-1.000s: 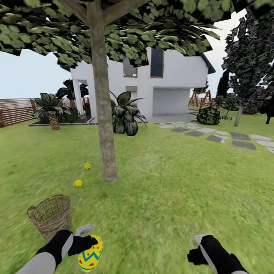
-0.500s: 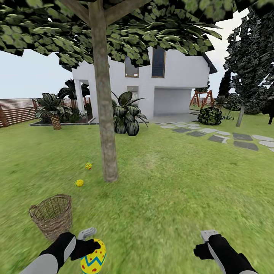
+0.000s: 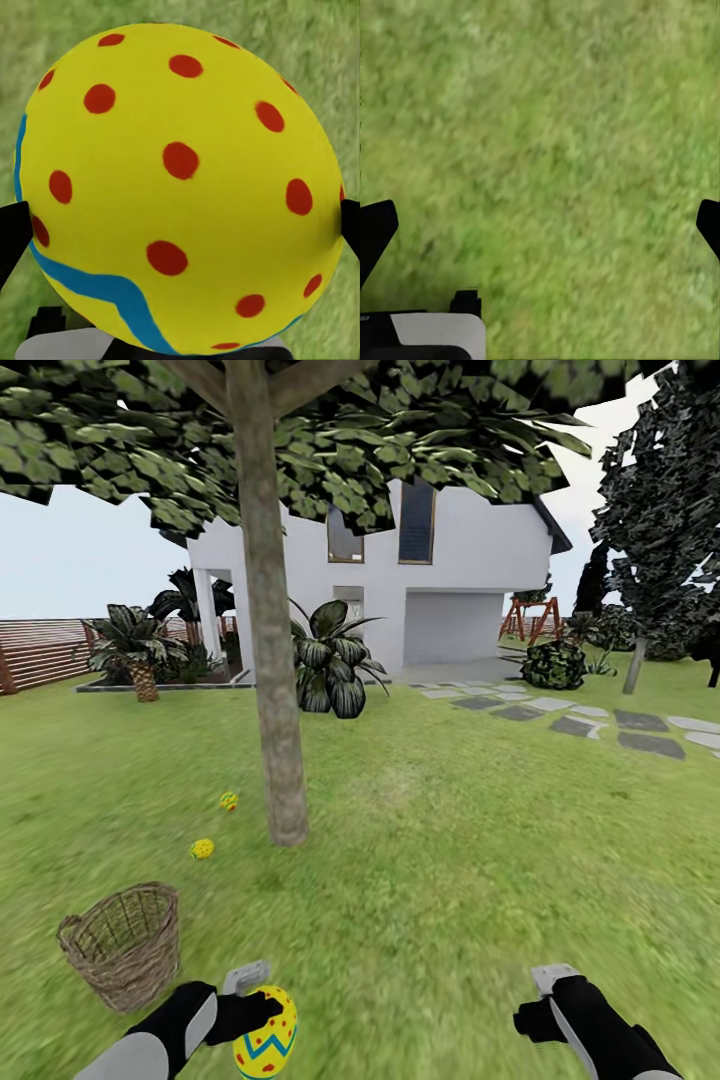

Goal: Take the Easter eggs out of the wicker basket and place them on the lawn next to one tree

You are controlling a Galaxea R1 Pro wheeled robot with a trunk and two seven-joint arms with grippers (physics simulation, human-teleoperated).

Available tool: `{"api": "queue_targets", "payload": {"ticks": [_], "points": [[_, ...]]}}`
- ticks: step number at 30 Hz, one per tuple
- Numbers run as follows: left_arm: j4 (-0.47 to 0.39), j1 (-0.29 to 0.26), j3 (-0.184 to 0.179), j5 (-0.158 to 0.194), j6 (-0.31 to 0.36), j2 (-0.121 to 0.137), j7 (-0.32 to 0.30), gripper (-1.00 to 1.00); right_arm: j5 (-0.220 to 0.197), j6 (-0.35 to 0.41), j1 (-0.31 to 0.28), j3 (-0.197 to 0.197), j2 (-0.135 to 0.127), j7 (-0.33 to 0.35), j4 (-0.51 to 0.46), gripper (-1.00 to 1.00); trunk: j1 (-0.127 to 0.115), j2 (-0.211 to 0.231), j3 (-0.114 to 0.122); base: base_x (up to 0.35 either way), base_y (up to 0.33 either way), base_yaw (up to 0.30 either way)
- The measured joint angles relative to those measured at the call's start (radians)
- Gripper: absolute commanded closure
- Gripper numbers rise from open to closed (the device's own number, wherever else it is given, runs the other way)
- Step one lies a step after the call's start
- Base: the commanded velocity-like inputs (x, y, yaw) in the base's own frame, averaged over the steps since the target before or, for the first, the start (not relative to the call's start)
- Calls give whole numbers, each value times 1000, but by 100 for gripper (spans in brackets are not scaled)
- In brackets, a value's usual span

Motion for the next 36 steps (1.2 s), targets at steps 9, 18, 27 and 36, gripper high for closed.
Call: {"api": "queue_targets", "payload": {"ticks": [9,18,27,36], "points": [[12,0,0,-1,-2,-12,1,100,4,-1,0,2,3,-2,0,-100,0,0,0,335,-90,0],[11,0,0,0,-1,-12,0,100,4,0,0,3,3,-2,0,-100,0,0,0,329,-64,0],[11,0,0,0,-1,-12,0,100,5,-1,0,6,4,-2,0,-100,0,0,0,330,0,0],[13,0,-2,-3,-1,-30,0,100,6,-5,0,8,6,-3,0,-100,0,0,0,302,-111,220]]}}
